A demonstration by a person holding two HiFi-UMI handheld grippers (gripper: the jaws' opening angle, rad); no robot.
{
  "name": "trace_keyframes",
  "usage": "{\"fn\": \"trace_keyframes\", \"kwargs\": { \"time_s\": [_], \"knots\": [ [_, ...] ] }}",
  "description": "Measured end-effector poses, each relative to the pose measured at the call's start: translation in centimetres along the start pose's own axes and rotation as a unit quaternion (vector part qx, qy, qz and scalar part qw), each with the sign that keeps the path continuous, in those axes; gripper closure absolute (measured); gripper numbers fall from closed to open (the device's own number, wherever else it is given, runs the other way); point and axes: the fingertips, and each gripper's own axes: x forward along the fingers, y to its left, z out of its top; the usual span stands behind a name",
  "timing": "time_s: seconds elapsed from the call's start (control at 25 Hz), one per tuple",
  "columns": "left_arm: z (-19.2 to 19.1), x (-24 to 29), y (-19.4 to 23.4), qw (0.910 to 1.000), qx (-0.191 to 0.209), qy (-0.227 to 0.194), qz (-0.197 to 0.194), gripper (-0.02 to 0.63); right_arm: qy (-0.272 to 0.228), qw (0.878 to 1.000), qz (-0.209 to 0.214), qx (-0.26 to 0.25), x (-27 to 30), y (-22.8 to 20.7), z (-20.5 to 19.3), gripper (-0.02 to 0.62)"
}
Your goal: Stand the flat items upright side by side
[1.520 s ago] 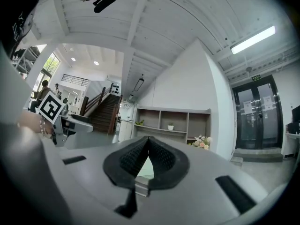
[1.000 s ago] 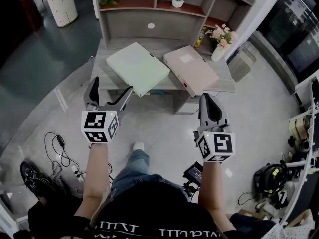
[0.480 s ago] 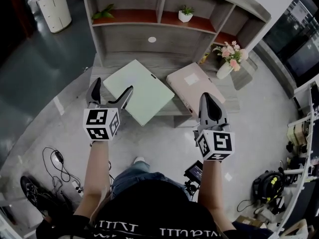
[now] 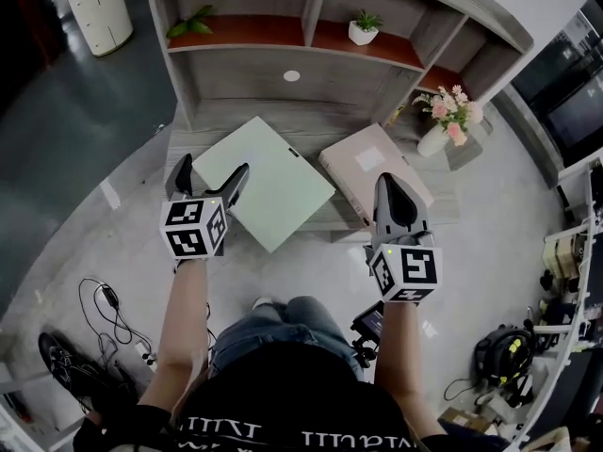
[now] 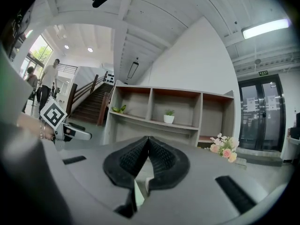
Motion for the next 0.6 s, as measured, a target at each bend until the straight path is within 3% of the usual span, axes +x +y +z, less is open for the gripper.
{"fn": "trace_keyframes", "kwargs": {
  "time_s": [0.28,0.6],
  "knots": [
    [-6.2,1.2,0.6,0.9936,-0.079,0.076,0.027,0.098,0.026,0.999,0.017,0.015,1.2,-0.5,-2.5,0.581],
    [-14.2,1.0,1.4,0.9701,-0.156,0.170,0.076,0.098,0.045,0.997,0.054,0.019,3.2,-0.5,-3.8,0.581]
  ]
}}
